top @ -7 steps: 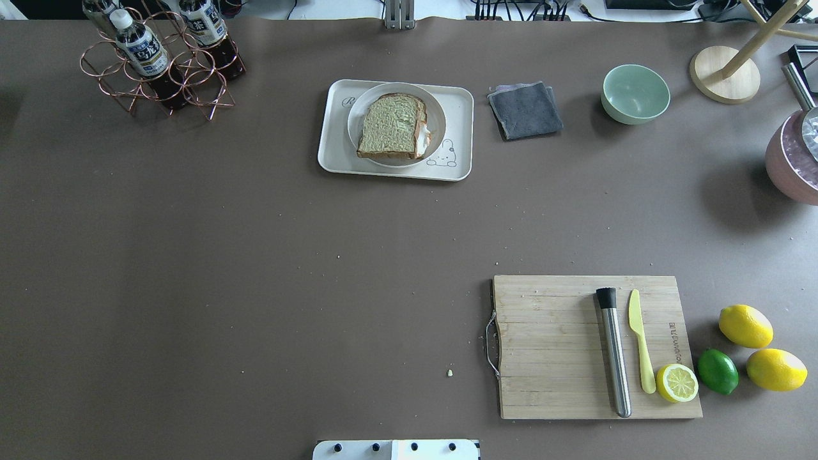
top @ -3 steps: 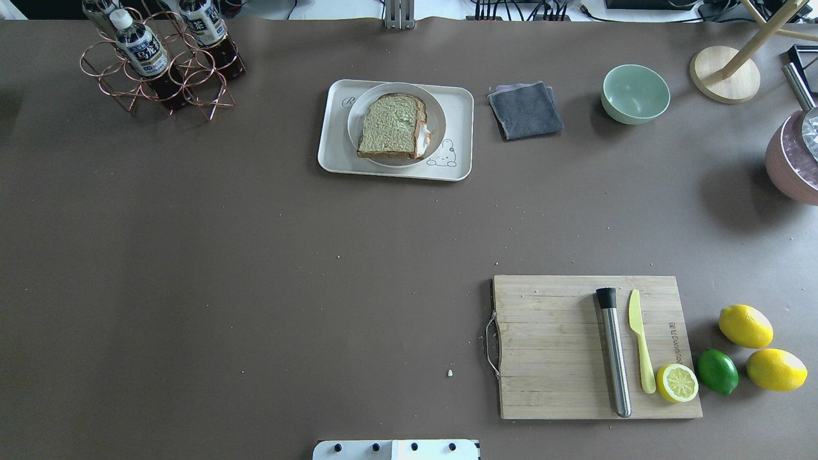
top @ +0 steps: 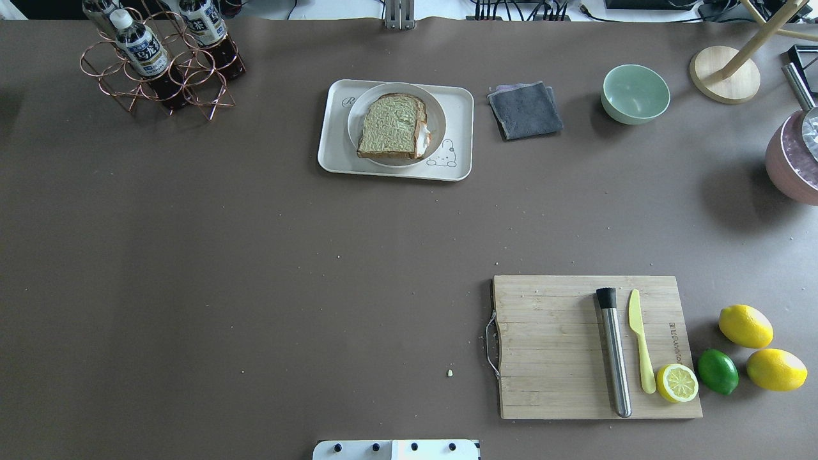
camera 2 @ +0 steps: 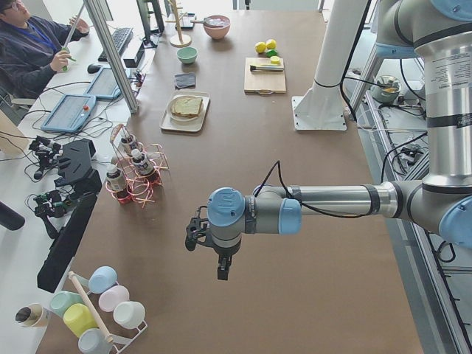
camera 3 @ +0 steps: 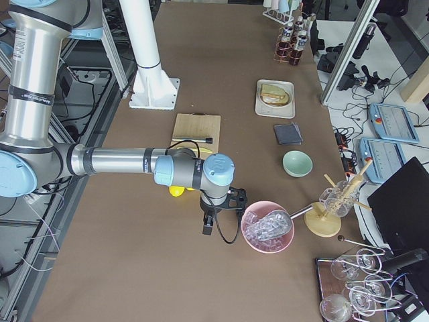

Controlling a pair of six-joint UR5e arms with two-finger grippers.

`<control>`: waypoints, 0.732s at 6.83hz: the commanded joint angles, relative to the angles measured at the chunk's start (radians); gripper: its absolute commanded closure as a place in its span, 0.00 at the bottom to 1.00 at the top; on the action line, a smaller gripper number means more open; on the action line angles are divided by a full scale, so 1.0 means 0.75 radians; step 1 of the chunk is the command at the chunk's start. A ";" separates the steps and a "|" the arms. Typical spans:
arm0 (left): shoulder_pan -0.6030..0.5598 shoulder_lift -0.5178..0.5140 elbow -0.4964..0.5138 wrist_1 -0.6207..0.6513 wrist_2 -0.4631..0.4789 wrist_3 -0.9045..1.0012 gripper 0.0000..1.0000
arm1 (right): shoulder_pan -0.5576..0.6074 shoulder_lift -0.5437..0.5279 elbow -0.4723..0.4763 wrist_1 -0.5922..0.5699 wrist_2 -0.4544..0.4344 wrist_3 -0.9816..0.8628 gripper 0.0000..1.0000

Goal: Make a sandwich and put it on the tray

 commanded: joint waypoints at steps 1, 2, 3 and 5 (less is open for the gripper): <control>0.006 0.000 0.000 0.002 0.000 0.000 0.02 | -0.001 0.000 0.000 0.000 0.004 0.000 0.00; 0.006 0.000 0.008 0.000 0.000 0.000 0.02 | -0.001 0.000 0.000 0.000 0.004 0.000 0.00; 0.006 0.000 0.008 0.002 0.000 0.000 0.02 | -0.001 0.000 0.000 0.000 0.004 0.000 0.00; 0.006 0.000 0.008 0.002 0.000 0.000 0.02 | -0.001 0.000 0.000 0.000 0.004 0.000 0.00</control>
